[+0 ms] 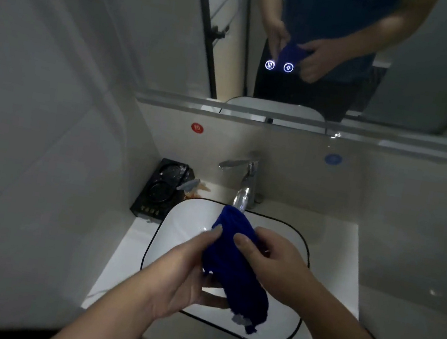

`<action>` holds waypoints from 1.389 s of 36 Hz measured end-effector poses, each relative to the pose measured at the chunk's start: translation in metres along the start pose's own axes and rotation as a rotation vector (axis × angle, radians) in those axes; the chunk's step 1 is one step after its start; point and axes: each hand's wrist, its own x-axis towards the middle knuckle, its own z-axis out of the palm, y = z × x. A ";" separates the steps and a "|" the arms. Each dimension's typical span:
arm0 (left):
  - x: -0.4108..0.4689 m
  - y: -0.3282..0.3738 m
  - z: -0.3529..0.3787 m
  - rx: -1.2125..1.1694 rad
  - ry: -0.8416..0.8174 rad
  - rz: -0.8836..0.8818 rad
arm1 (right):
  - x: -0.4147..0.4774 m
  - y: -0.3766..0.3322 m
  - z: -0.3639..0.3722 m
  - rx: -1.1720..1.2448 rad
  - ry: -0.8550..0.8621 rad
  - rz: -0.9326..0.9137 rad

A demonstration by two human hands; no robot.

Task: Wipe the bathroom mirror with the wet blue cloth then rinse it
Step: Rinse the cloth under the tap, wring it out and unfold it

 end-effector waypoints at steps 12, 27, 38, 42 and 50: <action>-0.031 0.017 0.020 0.648 0.060 0.361 | -0.068 -0.037 -0.008 0.195 0.114 0.008; -0.069 0.020 0.004 0.338 0.150 0.439 | -0.154 -0.062 0.032 0.377 0.445 0.042; -0.110 0.009 0.031 0.643 0.188 0.678 | -0.144 -0.101 0.039 0.443 0.401 0.040; -0.114 0.019 0.027 0.655 0.208 0.736 | -0.144 -0.098 0.028 0.599 0.294 0.019; -0.109 0.009 0.044 0.546 0.219 0.766 | -0.130 -0.082 0.022 0.712 0.515 0.247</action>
